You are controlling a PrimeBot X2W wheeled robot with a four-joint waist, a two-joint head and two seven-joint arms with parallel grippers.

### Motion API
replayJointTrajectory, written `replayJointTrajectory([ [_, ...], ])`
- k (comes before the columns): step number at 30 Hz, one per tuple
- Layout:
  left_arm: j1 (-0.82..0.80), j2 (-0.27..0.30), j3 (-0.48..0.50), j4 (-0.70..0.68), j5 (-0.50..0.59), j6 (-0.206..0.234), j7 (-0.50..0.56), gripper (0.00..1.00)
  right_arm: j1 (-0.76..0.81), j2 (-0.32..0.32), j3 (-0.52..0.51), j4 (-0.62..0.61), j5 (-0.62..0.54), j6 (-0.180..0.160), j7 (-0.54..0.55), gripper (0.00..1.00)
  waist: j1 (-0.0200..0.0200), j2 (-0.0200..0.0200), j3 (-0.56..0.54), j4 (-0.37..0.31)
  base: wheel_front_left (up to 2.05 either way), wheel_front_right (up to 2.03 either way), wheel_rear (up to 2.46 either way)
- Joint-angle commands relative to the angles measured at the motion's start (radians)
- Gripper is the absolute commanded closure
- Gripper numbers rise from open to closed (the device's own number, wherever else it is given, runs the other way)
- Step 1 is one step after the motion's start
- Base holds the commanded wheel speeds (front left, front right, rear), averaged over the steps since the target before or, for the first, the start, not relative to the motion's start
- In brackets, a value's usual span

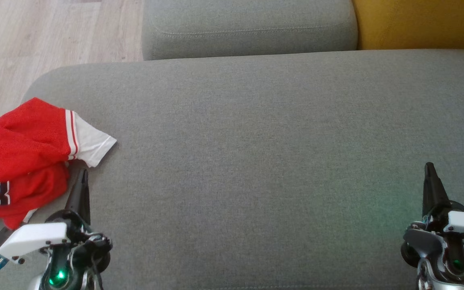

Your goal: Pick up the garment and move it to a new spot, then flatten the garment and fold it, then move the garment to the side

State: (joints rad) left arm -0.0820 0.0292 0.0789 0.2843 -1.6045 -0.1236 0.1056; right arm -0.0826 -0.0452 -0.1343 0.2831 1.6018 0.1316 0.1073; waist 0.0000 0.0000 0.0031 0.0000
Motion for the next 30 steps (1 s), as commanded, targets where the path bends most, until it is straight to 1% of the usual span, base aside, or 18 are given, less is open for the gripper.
replayJointTrajectory([
  [1,-0.026,0.021,0.034,-0.039,-0.005,-0.007,0.007,1.0,-0.025,-0.005,0.021,-0.038,0.007,-0.001,0.006,1.0,0.0,0.0,0.0,0.0,0.0,0.0,0.0],
  [21,-0.026,0.021,0.034,-0.039,-0.005,-0.007,0.007,1.0,-0.025,-0.005,0.021,-0.038,0.007,-0.001,0.006,1.0,0.0,0.0,0.0,0.0,0.0,0.0,0.0],
  [22,0.0,-0.002,-0.001,0.005,0.0,0.001,-0.001,0.0,0.0,0.0,0.0,0.005,0.0,0.0,0.0,0.0,0.0,0.0,0.0,0.0,0.0,0.0,0.0],
  [26,0.033,-0.01,-0.004,0.07,0.0,0.002,-0.002,0.0,0.031,0.005,0.002,0.068,0.0,0.0,0.0,0.0,0.0,0.0,0.0,0.0,0.0,0.0,0.0],
  [30,0.028,-0.008,-0.007,0.068,0.009,0.002,-0.013,0.0,0.026,0.003,0.008,0.061,-0.009,0.0,-0.007,0.0,0.0,0.0,0.001,0.0,0.0,0.0,0.0],
])
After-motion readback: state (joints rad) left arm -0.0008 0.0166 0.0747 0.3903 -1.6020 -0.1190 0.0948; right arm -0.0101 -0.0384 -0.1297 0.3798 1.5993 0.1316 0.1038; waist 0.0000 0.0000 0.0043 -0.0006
